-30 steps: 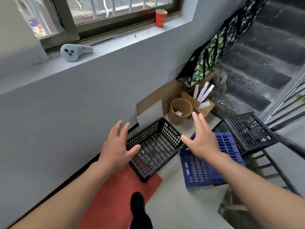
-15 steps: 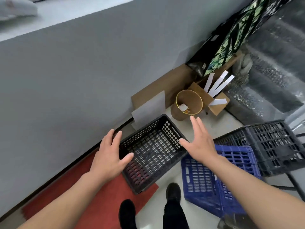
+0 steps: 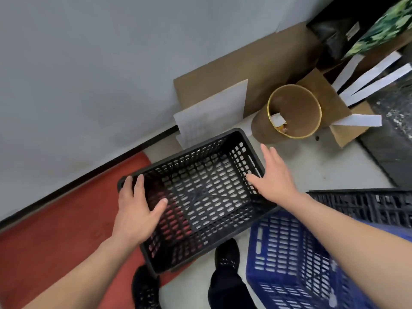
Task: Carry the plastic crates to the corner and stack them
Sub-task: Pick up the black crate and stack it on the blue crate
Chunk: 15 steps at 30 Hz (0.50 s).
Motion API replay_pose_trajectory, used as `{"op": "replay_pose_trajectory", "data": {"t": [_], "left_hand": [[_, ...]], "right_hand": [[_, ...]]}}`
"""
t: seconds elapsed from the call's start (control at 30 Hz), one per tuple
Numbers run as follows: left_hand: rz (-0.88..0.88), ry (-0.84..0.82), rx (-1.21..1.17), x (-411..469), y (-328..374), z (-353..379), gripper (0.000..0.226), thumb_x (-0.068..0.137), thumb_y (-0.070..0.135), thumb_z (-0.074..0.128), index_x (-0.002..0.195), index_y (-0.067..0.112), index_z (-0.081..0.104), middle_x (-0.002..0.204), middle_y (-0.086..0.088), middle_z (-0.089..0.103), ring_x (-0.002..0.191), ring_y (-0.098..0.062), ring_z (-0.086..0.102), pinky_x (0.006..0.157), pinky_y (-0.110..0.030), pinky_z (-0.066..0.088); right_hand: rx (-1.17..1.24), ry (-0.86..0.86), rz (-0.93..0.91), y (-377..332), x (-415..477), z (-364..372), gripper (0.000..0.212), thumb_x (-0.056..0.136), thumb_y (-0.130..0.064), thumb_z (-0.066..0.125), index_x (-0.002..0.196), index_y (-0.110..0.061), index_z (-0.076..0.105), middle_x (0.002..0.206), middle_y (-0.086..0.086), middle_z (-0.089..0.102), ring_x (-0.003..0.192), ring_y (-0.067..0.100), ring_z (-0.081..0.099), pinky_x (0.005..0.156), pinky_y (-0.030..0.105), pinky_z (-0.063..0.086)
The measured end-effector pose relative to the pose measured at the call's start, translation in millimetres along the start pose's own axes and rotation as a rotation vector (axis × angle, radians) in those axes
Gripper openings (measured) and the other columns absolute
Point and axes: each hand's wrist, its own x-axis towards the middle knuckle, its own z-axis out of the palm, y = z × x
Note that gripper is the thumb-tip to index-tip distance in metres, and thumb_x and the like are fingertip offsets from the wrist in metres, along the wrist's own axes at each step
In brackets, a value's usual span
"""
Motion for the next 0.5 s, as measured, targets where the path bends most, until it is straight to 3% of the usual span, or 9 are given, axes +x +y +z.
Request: {"op": "replay_pose_trajectory", "data": {"t": [0.3,0.5], "left_hand": [[-0.282,0.080,-0.032,23.6,-55.4,87.0,0.091,0.089,0.047,0.064,0.159,0.018,0.014,0.166,-0.013,0.002,0.152,-0.033,0.003,0.118,-0.055,0.021],[-0.348,0.088,-0.111,36.4,-71.9,109.4,0.093,0.088,0.046,0.065,0.159,0.019,0.010,0.166,-0.014,-0.002,0.152,-0.038,0.009,0.121,-0.053,0.020]], "right_hand": [[-0.066,-0.038,0.041,47.0,69.4,60.7,0.100,0.086,-0.047,0.069,0.163,-0.026,0.010,0.170,0.012,0.014,0.156,0.030,0.015,0.120,0.058,0.026],[-0.066,-0.038,0.028,47.8,85.7,80.6,0.093,0.084,-0.041,0.070,0.160,-0.021,0.019,0.154,0.011,0.039,0.141,0.034,0.040,0.109,0.055,0.041]]}}
